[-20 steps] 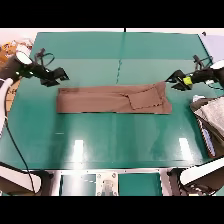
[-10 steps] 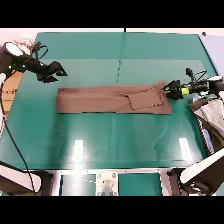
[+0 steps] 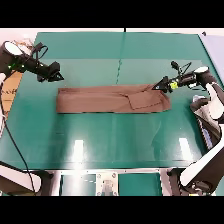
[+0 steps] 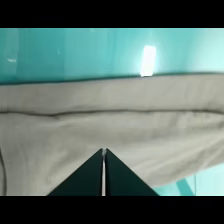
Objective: Fold the shirts.
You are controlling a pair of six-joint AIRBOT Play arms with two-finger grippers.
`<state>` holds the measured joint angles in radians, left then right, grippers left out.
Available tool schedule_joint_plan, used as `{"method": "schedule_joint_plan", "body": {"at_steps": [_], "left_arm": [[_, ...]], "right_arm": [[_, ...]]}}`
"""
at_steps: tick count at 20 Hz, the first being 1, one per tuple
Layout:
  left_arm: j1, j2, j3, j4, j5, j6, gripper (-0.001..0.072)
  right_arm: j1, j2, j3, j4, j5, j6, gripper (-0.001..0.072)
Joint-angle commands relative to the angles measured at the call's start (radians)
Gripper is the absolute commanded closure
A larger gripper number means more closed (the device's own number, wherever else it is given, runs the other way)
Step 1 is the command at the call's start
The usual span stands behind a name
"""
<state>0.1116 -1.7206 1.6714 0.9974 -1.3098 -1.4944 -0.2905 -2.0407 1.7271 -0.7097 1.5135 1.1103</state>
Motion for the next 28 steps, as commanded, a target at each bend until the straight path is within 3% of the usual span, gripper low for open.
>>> {"method": "schedule_joint_plan", "body": {"at_steps": [1, 4, 10, 13, 17, 22, 25, 28], "left_arm": [[-0.027, -0.001, 0.001, -0.002, -0.041, 0.056, 0.0687], [-0.152, -0.003, 0.0, -0.002, 0.008, 0.103, 0.0687], [-0.561, -0.138, 0.002, -0.018, 0.388, 0.125, 0.0687], [-0.701, -0.251, 0.003, -0.116, 0.483, 0.137, 0.0687], [-0.781, -0.324, 0.008, -0.299, 0.533, 0.195, 0.0687], [-0.763, -0.332, 0.039, -0.338, 0.439, 0.196, 0.0687], [-0.682, -0.33, 0.171, -0.282, 0.207, 0.195, 0.0687], [-0.579, -0.33, 0.369, -0.102, -0.114, 0.154, 0.0688]], "right_arm": [[0.023, 0.011, 0.073, -0.055, 0.063, 0.096, 0.0691], [0.028, 0.072, 0.091, -0.079, 0.063, 0.15, 0.0692], [0.078, 0.255, 0.09, -0.148, 0.147, 0.271, 0.0692], [0.106, 0.367, 0.092, -0.147, 0.156, 0.337, 0.0692], [0.128, 0.472, 0.092, -0.148, 0.189, 0.406, 0.0692], [0.136, 0.488, 0.072, -0.18, 0.182, 0.409, 0.0692], [0.16, 0.489, 0.066, -0.184, 0.179, 0.408, 0.0692], [0.223, 0.489, 0.067, -0.181, 0.176, 0.446, 0.0692]]}}
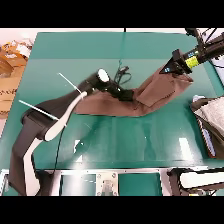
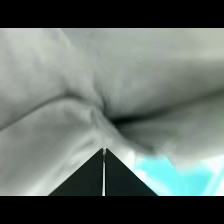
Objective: Fold the shirts.
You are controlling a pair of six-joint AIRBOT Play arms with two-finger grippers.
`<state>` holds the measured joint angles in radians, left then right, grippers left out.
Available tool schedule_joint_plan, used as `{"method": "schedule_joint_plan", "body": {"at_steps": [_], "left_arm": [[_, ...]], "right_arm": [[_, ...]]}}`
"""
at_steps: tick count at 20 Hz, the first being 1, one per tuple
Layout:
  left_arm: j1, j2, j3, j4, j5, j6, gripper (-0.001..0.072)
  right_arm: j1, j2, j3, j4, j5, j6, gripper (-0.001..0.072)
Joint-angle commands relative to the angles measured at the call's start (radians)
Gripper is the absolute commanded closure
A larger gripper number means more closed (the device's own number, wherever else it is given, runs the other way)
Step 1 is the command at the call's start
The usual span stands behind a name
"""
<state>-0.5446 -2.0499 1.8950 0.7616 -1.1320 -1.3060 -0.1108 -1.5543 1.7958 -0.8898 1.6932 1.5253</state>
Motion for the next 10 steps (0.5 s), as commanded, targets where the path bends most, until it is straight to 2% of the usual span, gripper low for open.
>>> {"method": "schedule_joint_plan", "body": {"at_steps": [1, 5, 8, 10], "left_arm": [[0.112, 0.006, 0.199, 0.196, -0.376, -0.057, 0.0688], [0.272, 0.135, 0.211, 0.401, -0.48, -0.055, 0.0688], [0.396, 0.224, 0.211, 0.428, -0.487, -0.053, 0.0687], [0.464, 0.267, 0.211, 0.428, -0.488, -0.038, 0.0687]], "right_arm": [[0.079, 0.003, -0.002, -0.002, -0.019, 0.05, 0.0692], [0.297, -0.006, -0.002, -0.002, -0.189, 0.18, 0.0692], [0.488, -0.072, -0.003, -0.003, -0.4, 0.267, 0.0691], [0.608, -0.161, -0.003, -0.002, -0.591, 0.309, 0.0691]]}}
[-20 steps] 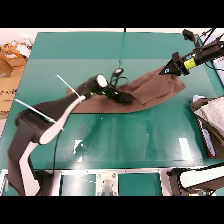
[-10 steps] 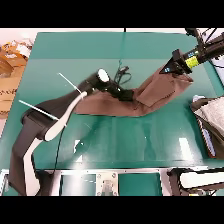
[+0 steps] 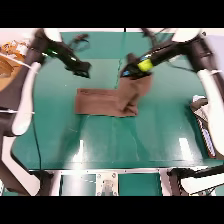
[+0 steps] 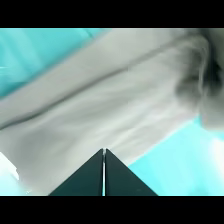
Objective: Fold the shirts.
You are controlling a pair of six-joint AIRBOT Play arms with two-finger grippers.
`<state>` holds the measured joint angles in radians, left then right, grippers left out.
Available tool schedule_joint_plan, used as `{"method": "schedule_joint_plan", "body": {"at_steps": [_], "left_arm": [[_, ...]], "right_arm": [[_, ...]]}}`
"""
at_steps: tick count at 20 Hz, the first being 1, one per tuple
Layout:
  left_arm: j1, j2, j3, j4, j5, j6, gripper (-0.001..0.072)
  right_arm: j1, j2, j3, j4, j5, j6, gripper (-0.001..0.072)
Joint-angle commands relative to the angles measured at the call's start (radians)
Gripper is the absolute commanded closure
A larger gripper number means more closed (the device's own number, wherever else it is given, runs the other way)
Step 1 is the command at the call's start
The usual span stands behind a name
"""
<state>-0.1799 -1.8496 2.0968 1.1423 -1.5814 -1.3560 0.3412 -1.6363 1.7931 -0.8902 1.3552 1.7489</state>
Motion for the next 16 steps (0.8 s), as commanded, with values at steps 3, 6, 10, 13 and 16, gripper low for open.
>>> {"method": "schedule_joint_plan", "body": {"at_steps": [3, 6, 10, 13, 16], "left_arm": [[0.179, 0.103, 0.009, 0.047, -0.063, 0.031, 0.0687], [0.234, 0.106, 0.009, 0.047, -0.104, 0.056, 0.0687], [0.277, 0.106, 0.009, 0.047, -0.11, 0.056, 0.0687], [0.276, 0.106, 0.009, 0.048, -0.103, 0.056, 0.0687], [0.276, 0.106, 0.009, 0.048, -0.106, 0.055, 0.0687]], "right_arm": [[0.331, -0.239, 0.0, 0.081, -0.638, 0.083, 0.0536], [0.401, -0.33, 0.002, 0.199, -0.719, 0.068, 0.0164], [0.292, -0.284, 0.002, 0.199, -0.442, -0.085, 0.0164], [0.124, -0.246, 0.001, 0.175, -0.246, -0.085, 0.0164], [-0.016, -0.125, -0.101, 0.064, -0.194, -0.081, 0.0164]]}}
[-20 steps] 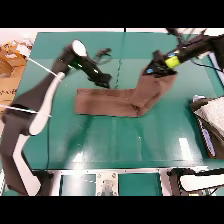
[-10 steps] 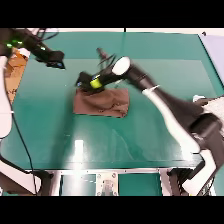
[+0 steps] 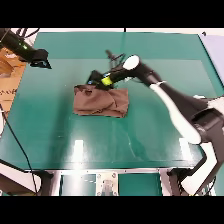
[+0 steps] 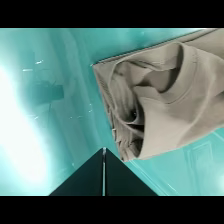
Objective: Fold the shirts.
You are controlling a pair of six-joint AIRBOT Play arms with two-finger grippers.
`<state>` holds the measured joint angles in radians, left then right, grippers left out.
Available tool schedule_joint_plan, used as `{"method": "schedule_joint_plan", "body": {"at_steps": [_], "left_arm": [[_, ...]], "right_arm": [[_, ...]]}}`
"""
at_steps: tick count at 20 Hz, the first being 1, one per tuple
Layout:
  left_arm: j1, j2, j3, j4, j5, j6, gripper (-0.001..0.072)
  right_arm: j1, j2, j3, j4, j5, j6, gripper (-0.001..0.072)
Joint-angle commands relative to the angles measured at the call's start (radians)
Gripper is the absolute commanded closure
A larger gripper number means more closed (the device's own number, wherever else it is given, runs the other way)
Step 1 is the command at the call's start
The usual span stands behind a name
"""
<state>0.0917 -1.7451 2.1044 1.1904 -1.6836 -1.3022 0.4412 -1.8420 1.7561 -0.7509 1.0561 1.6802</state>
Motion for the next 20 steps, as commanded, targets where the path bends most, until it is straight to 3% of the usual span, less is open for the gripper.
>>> {"method": "schedule_joint_plan", "body": {"at_steps": [1, 4, 8, 12, 16, 18, 19, 20], "left_arm": [[0.005, 0.001, 0.0, 0.0, -0.004, 0.002, 0.0687], [0.005, 0.007, -0.049, 0.0, 0.008, 0.002, 0.0687], [0.005, 0.007, -0.084, 0.0, 0.044, -0.008, 0.0687], [0.005, 0.007, -0.084, -0.024, 0.045, -0.01, 0.0687], [0.005, 0.007, -0.084, -0.024, 0.043, -0.028, 0.0687], [0.005, 0.007, -0.084, -0.024, 0.04, -0.028, 0.0687], [0.005, 0.007, -0.084, -0.024, 0.04, -0.029, 0.0687], [0.005, 0.007, -0.084, -0.024, 0.04, -0.029, 0.0687]], "right_arm": [[-0.158, 0.143, -0.137, -0.128, 0.093, -0.008, 0.0165], [-0.303, 0.323, -0.419, -0.2, 0.062, 0.013, 0.0165], [-0.368, 0.336, -0.649, -0.174, -0.016, -0.016, 0.0164], [-0.309, 0.234, -0.731, 0.072, -0.171, -0.156, 0.0164], [-0.209, 0.113, -0.689, 0.415, -0.237, -0.4, 0.0164], [-0.166, 0.074, -0.649, 0.472, -0.233, -0.41, 0.0164], [-0.15, 0.07, -0.634, 0.475, -0.233, -0.41, 0.0217], [-0.136, 0.071, -0.616, 0.475, -0.232, -0.42, 0.0572]]}}
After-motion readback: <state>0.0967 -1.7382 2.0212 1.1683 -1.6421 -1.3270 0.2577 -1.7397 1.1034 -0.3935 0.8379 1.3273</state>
